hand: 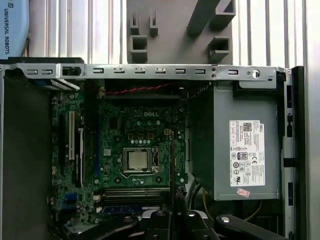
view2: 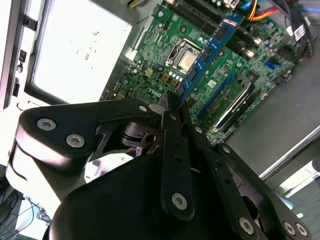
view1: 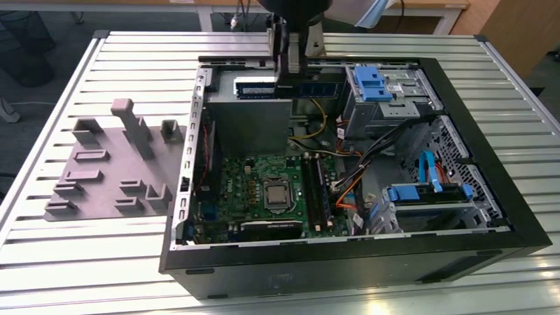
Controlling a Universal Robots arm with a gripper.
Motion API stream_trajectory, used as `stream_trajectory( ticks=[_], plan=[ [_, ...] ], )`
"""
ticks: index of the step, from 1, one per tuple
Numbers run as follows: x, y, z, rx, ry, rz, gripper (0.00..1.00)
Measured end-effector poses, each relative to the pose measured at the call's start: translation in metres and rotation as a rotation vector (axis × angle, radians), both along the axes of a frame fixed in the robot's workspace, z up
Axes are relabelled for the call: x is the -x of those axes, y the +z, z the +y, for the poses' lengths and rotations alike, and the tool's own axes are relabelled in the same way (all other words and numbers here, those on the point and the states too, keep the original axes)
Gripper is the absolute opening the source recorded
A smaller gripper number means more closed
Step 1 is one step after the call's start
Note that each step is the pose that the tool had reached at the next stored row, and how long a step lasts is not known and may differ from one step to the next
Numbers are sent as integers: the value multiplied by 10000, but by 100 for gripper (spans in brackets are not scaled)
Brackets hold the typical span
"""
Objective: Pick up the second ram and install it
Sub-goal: 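Pick up the second ram and move it above second insertion slot, then insert the second ram into the second slot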
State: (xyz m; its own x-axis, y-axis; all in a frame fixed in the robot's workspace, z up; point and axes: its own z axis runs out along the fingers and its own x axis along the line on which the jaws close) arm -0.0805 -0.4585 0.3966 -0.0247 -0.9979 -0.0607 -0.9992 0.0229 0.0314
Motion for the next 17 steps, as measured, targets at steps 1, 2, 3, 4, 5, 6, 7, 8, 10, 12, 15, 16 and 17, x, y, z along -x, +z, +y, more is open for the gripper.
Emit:
stream_trajectory(
  ticks=[1,2,3,4,5,6,7,8,10,12,15,16,17],
  plan=[
    [-28,0,0,0,-1,0,14],
    [-56,0,0,0,-1,0,14],
    [-87,-1,0,-1,0,0,14],
    [-118,-1,0,0,0,0,14],
    [-150,-1,0,0,0,0,14],
    [-181,-1,0,0,-1,0,14],
    [-212,-2,0,0,-1,0,14],
    [-245,-2,0,0,0,0,14],
    [-281,-2,-1,0,1,0,14],
    [-283,-2,0,-4,0,0,14],
    [-283,-2,0,-9,-1,0,14],
    [-283,-2,0,-9,0,0,14],
    [-283,-2,0,-9,0,0,14]
  ],
)
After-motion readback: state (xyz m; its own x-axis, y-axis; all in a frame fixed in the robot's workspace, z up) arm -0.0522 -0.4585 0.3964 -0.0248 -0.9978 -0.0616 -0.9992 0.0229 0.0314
